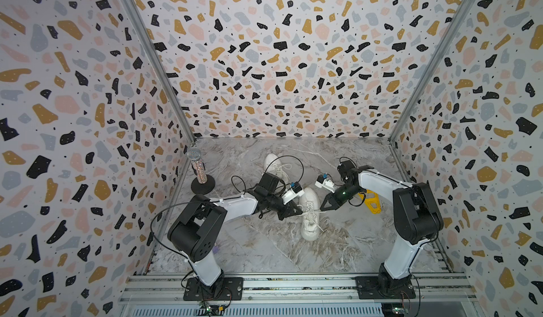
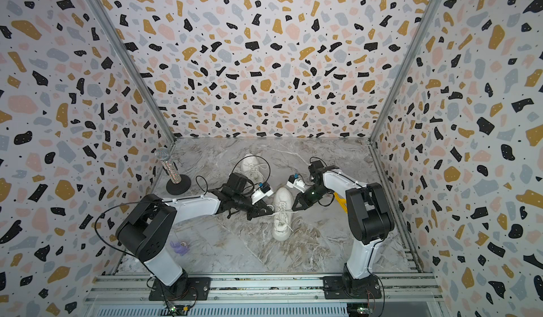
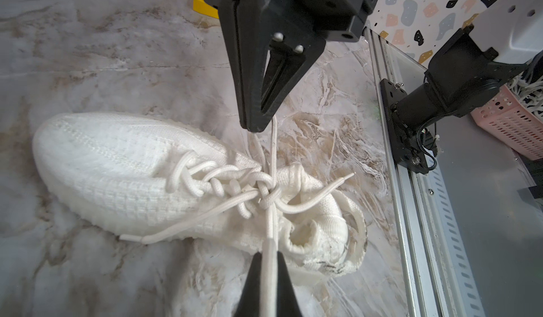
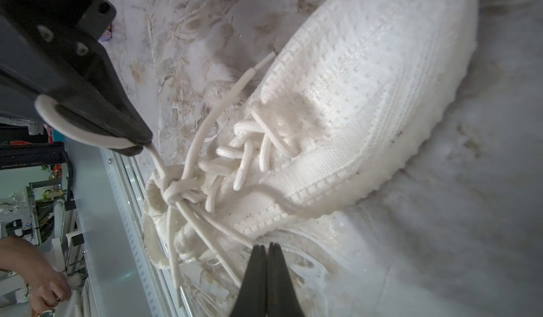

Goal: Tie the shoes
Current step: Tie the shoelace on the shoe.

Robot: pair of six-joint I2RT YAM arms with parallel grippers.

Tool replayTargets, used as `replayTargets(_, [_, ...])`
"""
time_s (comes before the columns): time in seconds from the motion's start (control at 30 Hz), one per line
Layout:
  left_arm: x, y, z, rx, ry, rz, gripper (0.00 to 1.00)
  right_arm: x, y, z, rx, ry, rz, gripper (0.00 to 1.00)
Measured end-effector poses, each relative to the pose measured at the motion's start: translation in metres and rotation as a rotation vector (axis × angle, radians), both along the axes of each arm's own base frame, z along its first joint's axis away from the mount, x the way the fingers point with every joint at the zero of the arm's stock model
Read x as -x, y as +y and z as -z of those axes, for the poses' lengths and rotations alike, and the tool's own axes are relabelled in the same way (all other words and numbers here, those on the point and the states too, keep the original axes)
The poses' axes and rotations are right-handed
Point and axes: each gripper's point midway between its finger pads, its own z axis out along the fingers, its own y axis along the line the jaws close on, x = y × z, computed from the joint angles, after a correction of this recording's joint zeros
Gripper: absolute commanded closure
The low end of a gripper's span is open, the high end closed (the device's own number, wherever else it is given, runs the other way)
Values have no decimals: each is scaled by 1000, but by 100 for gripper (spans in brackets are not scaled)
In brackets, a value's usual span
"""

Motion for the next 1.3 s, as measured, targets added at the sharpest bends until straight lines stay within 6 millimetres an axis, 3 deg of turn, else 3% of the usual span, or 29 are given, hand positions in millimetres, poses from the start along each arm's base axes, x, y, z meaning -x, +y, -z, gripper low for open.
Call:
replayTargets(0.47, [-10,7,3,-64,-10,-68,100,-9,-11,0,100,-103,11,100])
replayTargets(0.73, [-10,13,10,-111,7,-98,100,-7,-21,14,169,-142,-11,100])
replayTargets(1.3, [-11,20,17,-173,33,-130,100,-20,-32,18,274,-309,-80,100])
